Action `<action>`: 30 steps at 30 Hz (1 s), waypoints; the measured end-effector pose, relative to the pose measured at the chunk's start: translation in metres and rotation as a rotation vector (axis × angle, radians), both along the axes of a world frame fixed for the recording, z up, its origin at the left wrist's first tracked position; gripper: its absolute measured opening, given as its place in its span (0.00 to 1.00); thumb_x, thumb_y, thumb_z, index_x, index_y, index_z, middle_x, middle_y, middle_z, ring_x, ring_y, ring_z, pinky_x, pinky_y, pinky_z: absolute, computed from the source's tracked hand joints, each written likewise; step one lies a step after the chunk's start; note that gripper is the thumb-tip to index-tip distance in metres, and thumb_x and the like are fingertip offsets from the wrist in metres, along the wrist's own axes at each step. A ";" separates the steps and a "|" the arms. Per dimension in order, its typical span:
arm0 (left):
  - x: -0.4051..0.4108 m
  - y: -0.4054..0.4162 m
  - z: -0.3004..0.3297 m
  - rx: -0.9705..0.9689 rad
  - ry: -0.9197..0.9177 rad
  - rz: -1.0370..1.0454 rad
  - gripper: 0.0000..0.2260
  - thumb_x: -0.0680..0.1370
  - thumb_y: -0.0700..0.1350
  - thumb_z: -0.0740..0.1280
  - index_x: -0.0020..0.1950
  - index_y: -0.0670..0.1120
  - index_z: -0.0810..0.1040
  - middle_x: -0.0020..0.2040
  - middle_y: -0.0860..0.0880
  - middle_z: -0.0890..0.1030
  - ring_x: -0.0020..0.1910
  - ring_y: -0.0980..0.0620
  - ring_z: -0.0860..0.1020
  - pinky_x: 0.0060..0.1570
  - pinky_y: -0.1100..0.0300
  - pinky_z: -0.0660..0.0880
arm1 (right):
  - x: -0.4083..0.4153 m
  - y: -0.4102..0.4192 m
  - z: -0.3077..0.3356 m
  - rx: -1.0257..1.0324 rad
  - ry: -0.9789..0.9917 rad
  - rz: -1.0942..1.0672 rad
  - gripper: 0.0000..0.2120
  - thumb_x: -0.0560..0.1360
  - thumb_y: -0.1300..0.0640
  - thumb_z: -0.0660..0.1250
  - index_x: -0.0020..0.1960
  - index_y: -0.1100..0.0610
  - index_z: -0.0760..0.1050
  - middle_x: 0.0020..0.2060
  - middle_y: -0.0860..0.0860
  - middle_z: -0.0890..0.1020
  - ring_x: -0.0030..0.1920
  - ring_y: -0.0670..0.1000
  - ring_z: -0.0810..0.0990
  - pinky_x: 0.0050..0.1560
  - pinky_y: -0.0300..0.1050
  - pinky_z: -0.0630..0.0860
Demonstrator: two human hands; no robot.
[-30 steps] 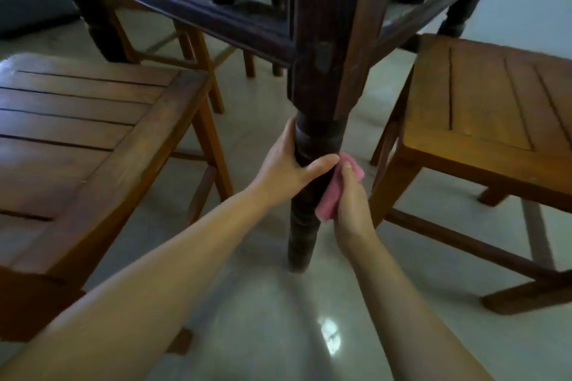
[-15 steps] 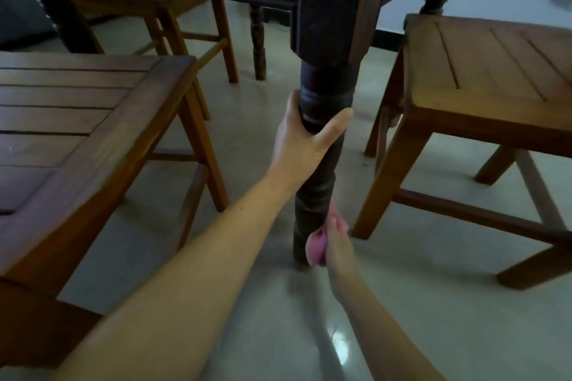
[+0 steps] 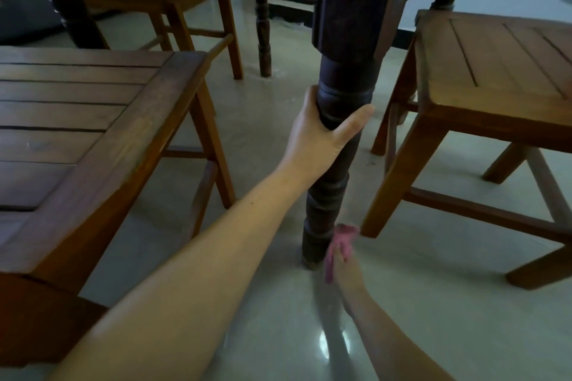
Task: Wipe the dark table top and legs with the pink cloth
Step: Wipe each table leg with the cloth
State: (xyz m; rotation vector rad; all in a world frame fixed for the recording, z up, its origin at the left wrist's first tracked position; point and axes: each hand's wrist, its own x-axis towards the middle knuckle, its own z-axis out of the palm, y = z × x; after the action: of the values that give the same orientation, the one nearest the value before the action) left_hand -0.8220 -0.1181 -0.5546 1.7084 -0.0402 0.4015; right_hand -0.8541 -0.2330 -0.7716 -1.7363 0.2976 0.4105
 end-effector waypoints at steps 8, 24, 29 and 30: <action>0.003 0.000 -0.004 -0.017 -0.011 -0.019 0.20 0.73 0.46 0.70 0.60 0.53 0.64 0.54 0.56 0.75 0.53 0.65 0.73 0.54 0.68 0.71 | 0.028 0.033 0.079 0.417 -0.193 -0.203 0.22 0.82 0.46 0.52 0.61 0.63 0.72 0.27 0.53 0.71 0.20 0.43 0.70 0.29 0.36 0.70; 0.002 0.002 -0.003 0.004 -0.003 -0.017 0.18 0.72 0.48 0.71 0.56 0.57 0.66 0.52 0.58 0.75 0.51 0.66 0.75 0.49 0.70 0.72 | 0.006 0.026 0.114 0.317 -0.171 -0.174 0.19 0.82 0.50 0.52 0.66 0.59 0.69 0.56 0.60 0.78 0.56 0.61 0.77 0.56 0.54 0.74; 0.000 -0.001 -0.002 -0.020 -0.023 -0.007 0.16 0.72 0.46 0.70 0.51 0.61 0.66 0.48 0.60 0.76 0.47 0.72 0.75 0.45 0.74 0.72 | 0.039 0.029 0.115 0.278 -0.345 0.480 0.15 0.79 0.41 0.53 0.56 0.48 0.70 0.50 0.48 0.77 0.49 0.48 0.79 0.53 0.37 0.76; -0.001 -0.001 -0.001 -0.021 -0.014 -0.014 0.16 0.72 0.47 0.70 0.51 0.61 0.66 0.49 0.61 0.75 0.47 0.73 0.74 0.45 0.73 0.71 | 0.035 0.019 0.089 0.037 -0.312 0.448 0.14 0.78 0.40 0.54 0.57 0.45 0.70 0.50 0.47 0.78 0.49 0.47 0.79 0.51 0.39 0.76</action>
State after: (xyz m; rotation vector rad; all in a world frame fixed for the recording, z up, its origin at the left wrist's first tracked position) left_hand -0.8231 -0.1194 -0.5555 1.6837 -0.0577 0.4027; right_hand -0.8186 -0.2137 -0.6822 -1.7956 -0.3280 0.4525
